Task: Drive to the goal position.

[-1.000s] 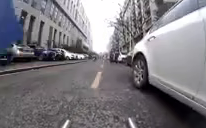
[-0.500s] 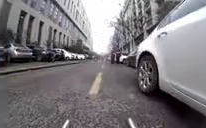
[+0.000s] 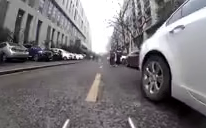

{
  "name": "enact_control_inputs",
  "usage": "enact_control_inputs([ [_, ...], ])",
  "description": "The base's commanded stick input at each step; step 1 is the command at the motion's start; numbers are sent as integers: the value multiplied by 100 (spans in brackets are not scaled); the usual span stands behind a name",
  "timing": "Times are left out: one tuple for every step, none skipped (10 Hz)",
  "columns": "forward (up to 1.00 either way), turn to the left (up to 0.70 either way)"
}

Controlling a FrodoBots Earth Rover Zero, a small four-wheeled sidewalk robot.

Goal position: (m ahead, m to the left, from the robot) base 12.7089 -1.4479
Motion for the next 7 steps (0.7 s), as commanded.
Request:
enact_control_inputs([
  [70,-2],
  [70,0],
  [70,0],
  [70,0],
  [70,0],
  [70,0],
  [70,0],
])
